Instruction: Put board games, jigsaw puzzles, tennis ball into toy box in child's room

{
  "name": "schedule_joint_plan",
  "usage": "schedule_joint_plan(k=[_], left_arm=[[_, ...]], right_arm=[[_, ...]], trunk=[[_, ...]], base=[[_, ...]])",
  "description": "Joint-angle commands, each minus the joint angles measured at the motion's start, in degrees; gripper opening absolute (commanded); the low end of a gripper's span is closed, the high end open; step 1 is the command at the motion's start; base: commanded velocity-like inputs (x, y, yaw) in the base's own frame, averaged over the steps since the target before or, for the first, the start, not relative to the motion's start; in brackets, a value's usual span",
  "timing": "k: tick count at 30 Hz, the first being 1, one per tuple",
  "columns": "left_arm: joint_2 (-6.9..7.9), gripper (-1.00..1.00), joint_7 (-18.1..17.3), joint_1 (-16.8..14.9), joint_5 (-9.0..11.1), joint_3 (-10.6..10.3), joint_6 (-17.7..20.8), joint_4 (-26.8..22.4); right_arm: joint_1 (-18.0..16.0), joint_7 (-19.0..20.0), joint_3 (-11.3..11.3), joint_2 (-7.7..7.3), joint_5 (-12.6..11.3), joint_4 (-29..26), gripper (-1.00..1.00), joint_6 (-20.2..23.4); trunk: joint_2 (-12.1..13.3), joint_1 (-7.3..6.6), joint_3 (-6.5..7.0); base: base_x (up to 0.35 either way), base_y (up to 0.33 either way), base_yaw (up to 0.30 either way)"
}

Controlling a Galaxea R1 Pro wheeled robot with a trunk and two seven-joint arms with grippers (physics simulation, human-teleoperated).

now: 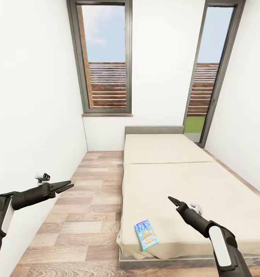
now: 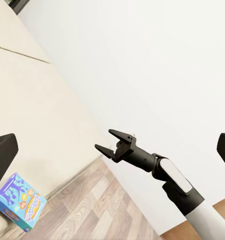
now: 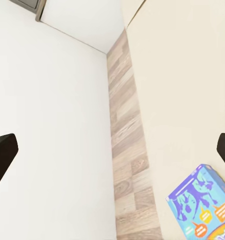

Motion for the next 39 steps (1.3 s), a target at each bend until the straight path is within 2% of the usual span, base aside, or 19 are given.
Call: schedule_joint_plan(k=[1, 28, 39], left_arm=[[0.01, 1.0, -0.24, -0.03, -0.05, -0.01, 0.59, 0.0], [0.01, 1.0, -0.18, -0.03, -0.1, -0.08, 0.43, -0.01], [0.01, 1.0, -0.15, -0.03, -0.1, -0.06, 0.4, 0.02]], right_arm=[[-0.06, 0.22, -0.21, 0.07, -0.01, -0.03, 1.0, 0.41], [-0.06, 0.25, -0.19, 0.23, -0.01, -0.01, 1.0, 0.27], [-0.06, 0.14, -0.26, 0.23, -0.05, 0.29, 1.0, -1.02]], trunk=[[-0.45, 0.22, -0.24], [-11.28, 6.15, -5.09], [-15.69, 8.57, -7.07]], base=[[0.0, 0.0, 0.0], [0.0, 0.0, 0.0], [0.0, 0.0, 0.0]])
